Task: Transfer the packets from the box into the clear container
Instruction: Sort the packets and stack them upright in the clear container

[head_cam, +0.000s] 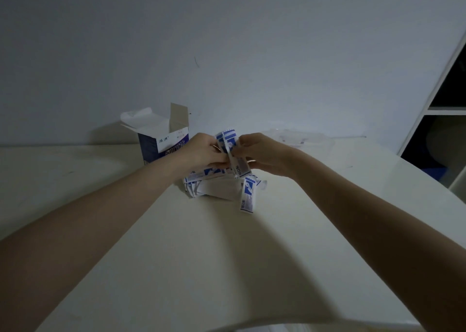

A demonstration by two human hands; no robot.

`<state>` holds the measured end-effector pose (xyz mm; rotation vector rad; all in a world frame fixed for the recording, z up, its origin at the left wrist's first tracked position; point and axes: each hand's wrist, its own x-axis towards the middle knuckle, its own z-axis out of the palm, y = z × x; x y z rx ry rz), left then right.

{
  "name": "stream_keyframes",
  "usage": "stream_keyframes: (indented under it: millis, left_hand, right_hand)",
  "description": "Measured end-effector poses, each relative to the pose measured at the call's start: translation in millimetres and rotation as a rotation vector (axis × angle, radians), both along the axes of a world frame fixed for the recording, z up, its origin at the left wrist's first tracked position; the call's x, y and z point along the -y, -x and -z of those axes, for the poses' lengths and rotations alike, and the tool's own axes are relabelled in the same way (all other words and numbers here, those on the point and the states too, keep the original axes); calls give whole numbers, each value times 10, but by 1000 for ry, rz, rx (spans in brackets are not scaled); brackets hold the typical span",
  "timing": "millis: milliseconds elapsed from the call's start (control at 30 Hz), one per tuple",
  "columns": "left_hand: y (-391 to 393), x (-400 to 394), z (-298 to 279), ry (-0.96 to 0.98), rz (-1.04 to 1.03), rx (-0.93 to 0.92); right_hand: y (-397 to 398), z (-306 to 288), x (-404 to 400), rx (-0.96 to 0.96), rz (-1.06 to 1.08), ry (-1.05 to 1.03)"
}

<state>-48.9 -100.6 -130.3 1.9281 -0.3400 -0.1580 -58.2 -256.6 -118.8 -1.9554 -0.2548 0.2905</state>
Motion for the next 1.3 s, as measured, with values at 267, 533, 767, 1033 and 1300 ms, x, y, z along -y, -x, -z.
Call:
stream_keyframes:
  millis: [267,533,767,1033,1300]
  left_hand:
    - [88,176,87,-846,225,296]
    - [112,174,167,-905,261,268]
    - [98,105,156,-670,86,399]
    - [42,223,-2,-418,-67,222]
    - [93,430,-15,-41,18,-159]
  right_hand:
    - [32,-73,277,38,252,465]
    - [186,173,165,-248,151,356]
    - [140,222,40,8,212,454]
    - [150,-9,321,-63,255,40]
    - [160,67,439,-32,298,182]
